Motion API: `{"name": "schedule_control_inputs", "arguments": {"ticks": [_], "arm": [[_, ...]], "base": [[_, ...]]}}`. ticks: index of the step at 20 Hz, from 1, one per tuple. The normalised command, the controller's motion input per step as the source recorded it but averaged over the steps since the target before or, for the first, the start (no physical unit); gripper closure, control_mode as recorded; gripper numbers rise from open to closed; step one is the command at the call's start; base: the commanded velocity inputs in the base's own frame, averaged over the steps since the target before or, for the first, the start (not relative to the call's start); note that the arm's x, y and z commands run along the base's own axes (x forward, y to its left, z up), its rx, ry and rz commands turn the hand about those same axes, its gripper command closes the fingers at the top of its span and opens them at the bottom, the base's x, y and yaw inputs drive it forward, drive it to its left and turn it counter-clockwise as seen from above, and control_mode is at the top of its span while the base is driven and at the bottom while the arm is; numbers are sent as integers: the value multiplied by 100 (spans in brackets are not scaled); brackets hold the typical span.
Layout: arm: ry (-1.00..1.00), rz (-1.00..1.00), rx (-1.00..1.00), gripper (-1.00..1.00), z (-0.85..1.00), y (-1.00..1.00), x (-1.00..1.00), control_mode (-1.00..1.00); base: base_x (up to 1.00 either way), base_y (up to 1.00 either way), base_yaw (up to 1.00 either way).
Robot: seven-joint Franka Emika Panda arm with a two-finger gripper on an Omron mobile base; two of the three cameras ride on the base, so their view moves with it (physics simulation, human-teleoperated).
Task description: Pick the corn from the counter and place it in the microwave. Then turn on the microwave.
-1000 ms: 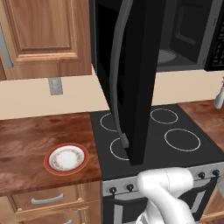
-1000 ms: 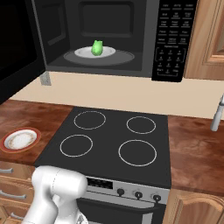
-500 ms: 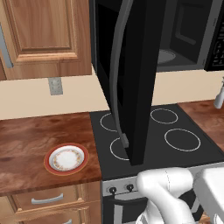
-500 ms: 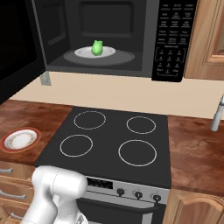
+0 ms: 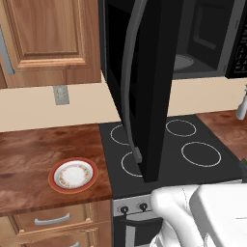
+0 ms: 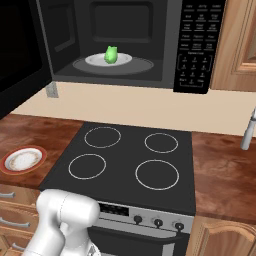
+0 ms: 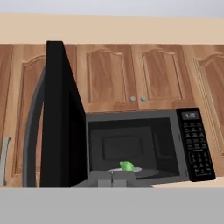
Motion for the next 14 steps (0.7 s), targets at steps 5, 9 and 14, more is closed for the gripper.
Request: {"name": "schedule_control_inputs", "arguments": {"ticks": [5, 9, 14], "arm": [[0, -6, 0, 100, -2, 16, 0, -100], [0, -7, 0, 100, -3, 15, 0, -100], [0, -7, 0, 100, -6, 10, 1, -100]], "base": [[0, 0, 0], [0, 0, 0], [0, 0, 0]]}}
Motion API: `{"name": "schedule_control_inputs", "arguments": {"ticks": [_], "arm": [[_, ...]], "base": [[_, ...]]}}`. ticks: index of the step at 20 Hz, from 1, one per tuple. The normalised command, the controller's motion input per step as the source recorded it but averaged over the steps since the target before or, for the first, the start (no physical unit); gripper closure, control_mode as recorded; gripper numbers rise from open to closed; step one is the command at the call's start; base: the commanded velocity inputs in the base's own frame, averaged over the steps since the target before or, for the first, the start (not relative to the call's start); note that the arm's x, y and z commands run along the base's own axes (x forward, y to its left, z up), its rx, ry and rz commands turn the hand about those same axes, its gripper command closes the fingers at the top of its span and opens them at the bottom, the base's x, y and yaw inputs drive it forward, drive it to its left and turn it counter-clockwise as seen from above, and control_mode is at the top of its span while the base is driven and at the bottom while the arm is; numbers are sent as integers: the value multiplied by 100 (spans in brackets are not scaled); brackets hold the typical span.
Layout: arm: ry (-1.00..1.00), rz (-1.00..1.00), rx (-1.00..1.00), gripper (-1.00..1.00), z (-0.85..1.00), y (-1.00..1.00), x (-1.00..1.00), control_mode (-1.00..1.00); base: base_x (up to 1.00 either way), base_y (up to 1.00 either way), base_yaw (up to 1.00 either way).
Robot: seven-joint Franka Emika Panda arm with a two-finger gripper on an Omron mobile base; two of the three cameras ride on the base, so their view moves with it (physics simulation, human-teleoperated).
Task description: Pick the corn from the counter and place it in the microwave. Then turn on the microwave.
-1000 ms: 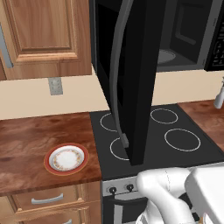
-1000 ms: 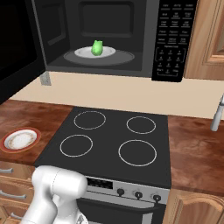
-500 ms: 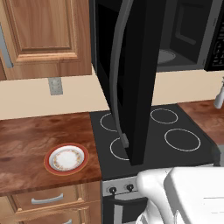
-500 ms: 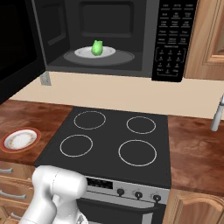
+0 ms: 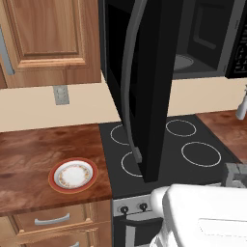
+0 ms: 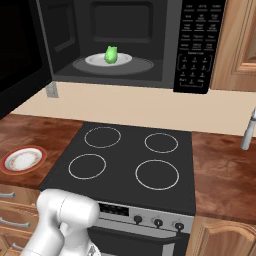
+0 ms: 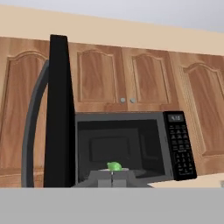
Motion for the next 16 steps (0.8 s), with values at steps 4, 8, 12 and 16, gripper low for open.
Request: {"name": "schedule_control_inputs", "arguments": {"ticks": [4, 8, 12, 16], "arm": [[0, -7, 0, 100, -6, 3, 9, -100], [0, -8, 0, 100, -8, 3, 14, -100], [0, -7, 0, 100, -10, 11, 12, -100], [0, -6, 0, 100, -11, 18, 9, -100]], "base": [[0, 0, 0], [0, 0, 0], [0, 0, 0], [0, 0, 0]]}}
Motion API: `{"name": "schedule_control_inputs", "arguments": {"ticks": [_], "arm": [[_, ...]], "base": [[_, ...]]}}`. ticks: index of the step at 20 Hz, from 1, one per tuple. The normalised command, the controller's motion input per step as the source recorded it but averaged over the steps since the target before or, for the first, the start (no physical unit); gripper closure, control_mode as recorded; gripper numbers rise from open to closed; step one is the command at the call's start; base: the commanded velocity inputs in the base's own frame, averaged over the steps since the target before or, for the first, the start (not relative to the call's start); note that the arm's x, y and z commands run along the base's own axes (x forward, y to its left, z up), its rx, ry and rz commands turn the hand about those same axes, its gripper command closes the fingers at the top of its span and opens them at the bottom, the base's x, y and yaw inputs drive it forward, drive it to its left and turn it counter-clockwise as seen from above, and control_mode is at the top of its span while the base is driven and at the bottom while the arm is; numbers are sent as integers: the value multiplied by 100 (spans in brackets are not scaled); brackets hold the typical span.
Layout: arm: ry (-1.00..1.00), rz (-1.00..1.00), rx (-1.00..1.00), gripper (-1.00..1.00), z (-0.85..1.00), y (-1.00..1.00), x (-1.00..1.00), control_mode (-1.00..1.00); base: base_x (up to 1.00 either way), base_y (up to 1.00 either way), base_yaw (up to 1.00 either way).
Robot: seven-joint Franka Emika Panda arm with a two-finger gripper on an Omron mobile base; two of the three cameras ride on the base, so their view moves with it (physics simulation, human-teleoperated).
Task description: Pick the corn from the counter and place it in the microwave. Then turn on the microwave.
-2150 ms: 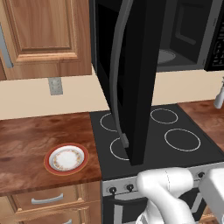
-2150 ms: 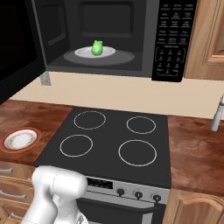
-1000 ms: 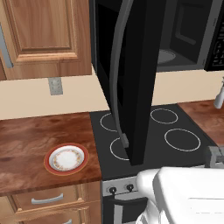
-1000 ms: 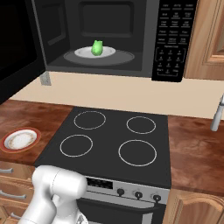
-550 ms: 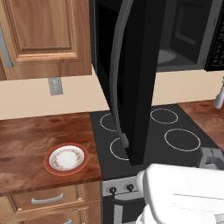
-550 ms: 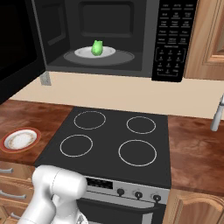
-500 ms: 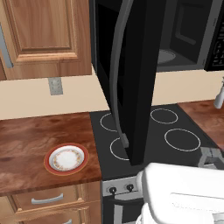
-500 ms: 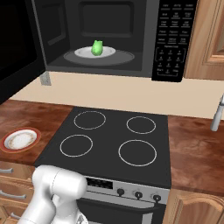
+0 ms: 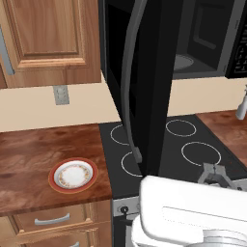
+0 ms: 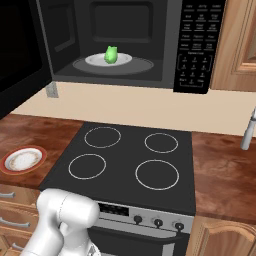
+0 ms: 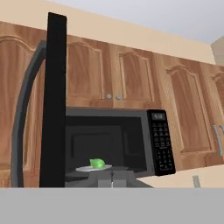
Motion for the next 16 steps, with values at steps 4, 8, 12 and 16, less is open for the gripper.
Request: {"name": "schedule_control_inputs", "arguments": {"ticks": [4, 8, 12, 16], "arm": [[0, -5, 0, 100, -13, 21, 12, -100], [0, -4, 0, 100, -14, 18, 13, -100], [0, -4, 0, 100, -14, 15, 13, -100], [0, -4, 0, 100, -12, 10, 14, -100]], "base": [[0, 0, 0], [0, 0, 0], [0, 0, 0], [0, 0, 0]]}}
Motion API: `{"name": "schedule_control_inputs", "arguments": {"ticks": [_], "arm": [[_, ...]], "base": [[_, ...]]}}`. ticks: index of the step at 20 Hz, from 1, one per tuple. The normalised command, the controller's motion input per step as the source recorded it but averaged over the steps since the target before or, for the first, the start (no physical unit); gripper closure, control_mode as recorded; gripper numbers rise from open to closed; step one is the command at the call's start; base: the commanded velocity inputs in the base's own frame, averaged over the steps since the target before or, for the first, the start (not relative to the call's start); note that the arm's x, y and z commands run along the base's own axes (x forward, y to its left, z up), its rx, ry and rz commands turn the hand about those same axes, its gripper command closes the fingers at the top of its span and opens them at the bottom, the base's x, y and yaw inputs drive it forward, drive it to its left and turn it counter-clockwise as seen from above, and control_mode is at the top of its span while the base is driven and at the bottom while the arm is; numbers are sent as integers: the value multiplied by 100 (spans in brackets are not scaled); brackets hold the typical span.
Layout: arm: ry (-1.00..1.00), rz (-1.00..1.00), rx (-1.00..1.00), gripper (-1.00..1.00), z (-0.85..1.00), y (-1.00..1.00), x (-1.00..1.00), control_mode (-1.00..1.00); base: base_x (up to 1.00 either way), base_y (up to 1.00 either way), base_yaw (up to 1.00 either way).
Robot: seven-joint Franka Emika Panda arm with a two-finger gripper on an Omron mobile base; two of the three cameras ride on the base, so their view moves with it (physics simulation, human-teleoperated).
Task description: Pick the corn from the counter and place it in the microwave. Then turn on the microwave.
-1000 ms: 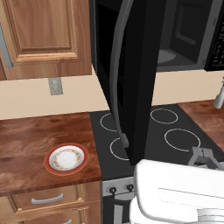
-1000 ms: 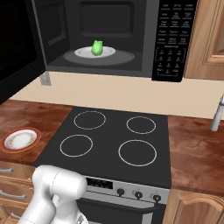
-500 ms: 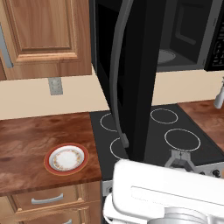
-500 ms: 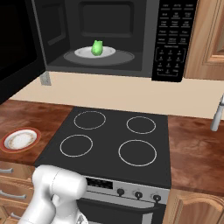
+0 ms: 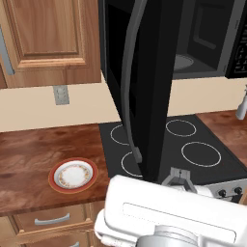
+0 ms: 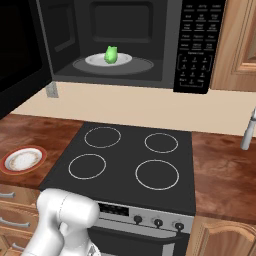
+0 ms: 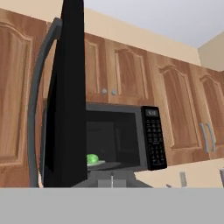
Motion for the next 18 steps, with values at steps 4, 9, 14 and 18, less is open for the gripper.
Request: {"name": "schedule_control_inputs", "arguments": {"ticks": [4, 9, 14, 18], "arm": [[0, -4, 0, 100, -10, 5, 17, -100], [0, -4, 0, 100, -10, 6, 19, -100], [0, -3, 0, 100, -10, 13, 21, -100], [0, -3, 0, 100, -10, 11, 19, -100]], "base": [[0, 0, 0], [0, 0, 0], [0, 0, 0], [0, 0, 0]]}}
